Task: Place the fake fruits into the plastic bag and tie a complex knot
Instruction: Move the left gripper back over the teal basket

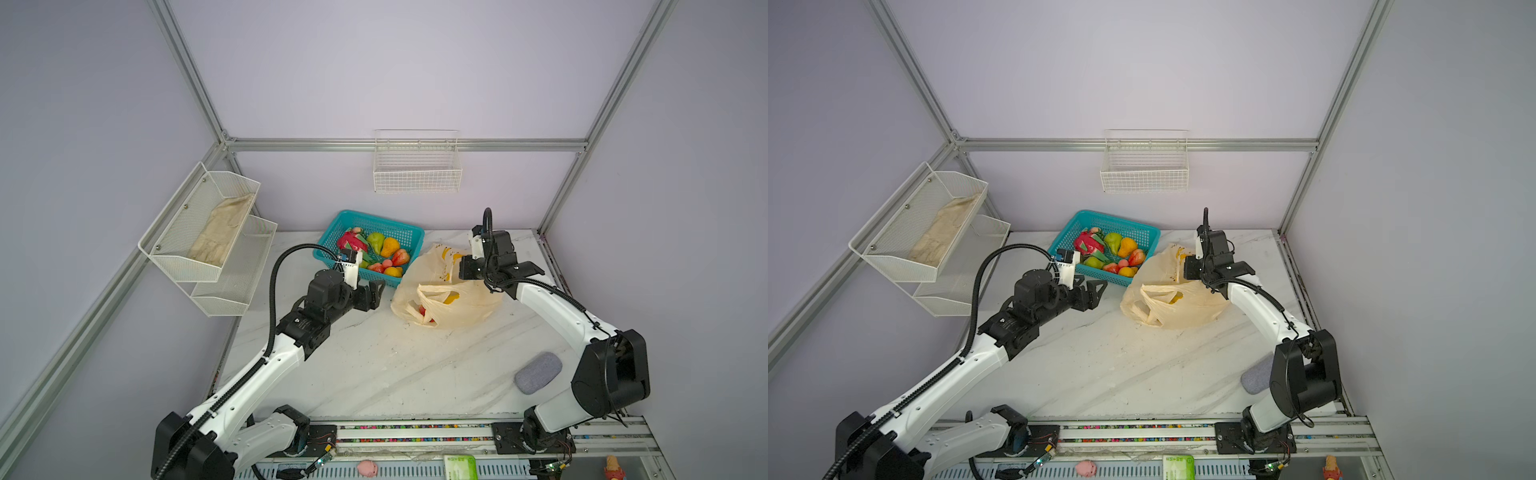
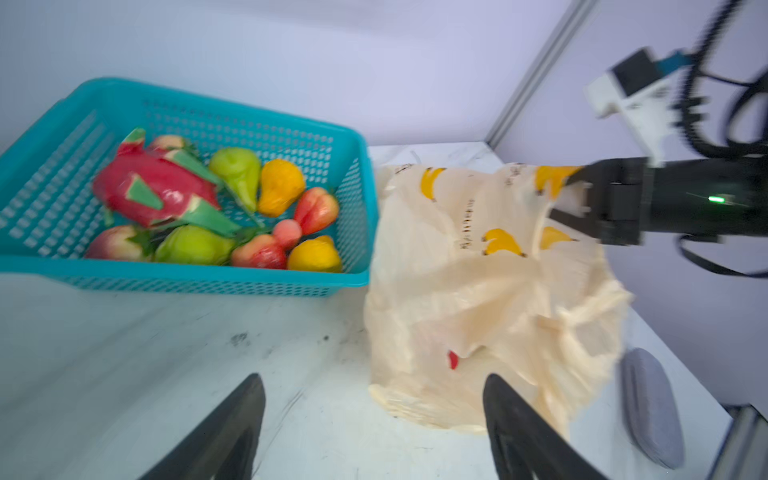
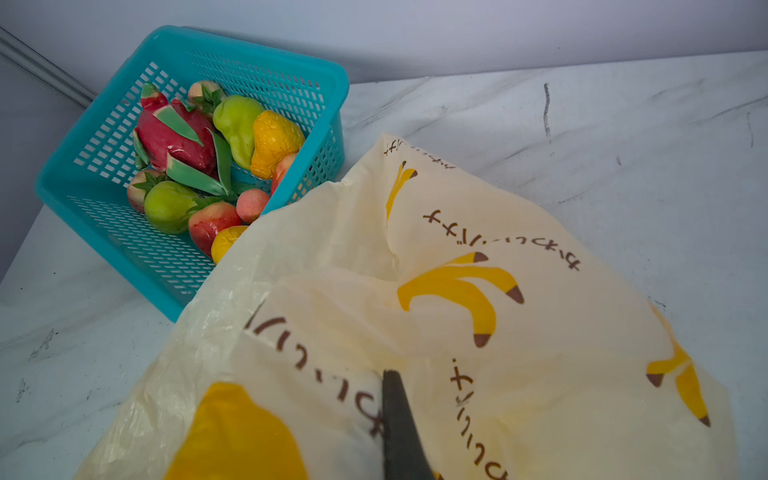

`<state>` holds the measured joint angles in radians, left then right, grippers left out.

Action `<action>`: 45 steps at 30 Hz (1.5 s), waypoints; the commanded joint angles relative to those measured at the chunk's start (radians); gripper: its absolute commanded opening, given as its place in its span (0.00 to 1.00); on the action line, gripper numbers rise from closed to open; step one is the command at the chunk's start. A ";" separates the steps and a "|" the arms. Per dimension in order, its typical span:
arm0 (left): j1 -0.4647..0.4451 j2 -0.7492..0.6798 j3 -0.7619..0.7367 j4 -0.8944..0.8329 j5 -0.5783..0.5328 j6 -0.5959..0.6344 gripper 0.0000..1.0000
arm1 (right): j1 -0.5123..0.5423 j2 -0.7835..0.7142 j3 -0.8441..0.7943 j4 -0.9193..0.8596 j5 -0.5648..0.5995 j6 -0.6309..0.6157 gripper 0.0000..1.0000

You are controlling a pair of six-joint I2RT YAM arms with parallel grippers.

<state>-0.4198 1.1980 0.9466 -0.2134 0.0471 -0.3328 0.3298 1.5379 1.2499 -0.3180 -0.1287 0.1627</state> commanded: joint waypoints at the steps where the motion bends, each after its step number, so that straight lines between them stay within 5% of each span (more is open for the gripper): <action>1: 0.049 0.152 0.226 -0.080 -0.052 0.010 0.82 | -0.004 -0.006 0.020 0.031 -0.040 -0.008 0.00; 6: 0.124 0.427 0.471 -0.198 -0.160 0.109 0.84 | -0.003 -0.023 0.007 0.044 -0.060 0.005 0.00; 15: 0.231 0.778 0.866 -0.348 -0.122 0.202 0.87 | -0.004 -0.014 -0.004 0.064 -0.088 0.002 0.00; 31: 0.257 0.981 1.157 -0.607 -0.083 0.378 1.00 | -0.003 0.013 0.005 0.060 -0.077 0.003 0.00; 45: 0.248 1.109 1.304 -0.699 0.071 0.399 0.72 | -0.003 0.025 0.003 0.057 -0.077 -0.001 0.00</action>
<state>-0.1661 2.3035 2.1525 -0.8944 0.0662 0.0307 0.3298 1.5524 1.2499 -0.2729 -0.2039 0.1688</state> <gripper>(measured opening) 0.724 0.050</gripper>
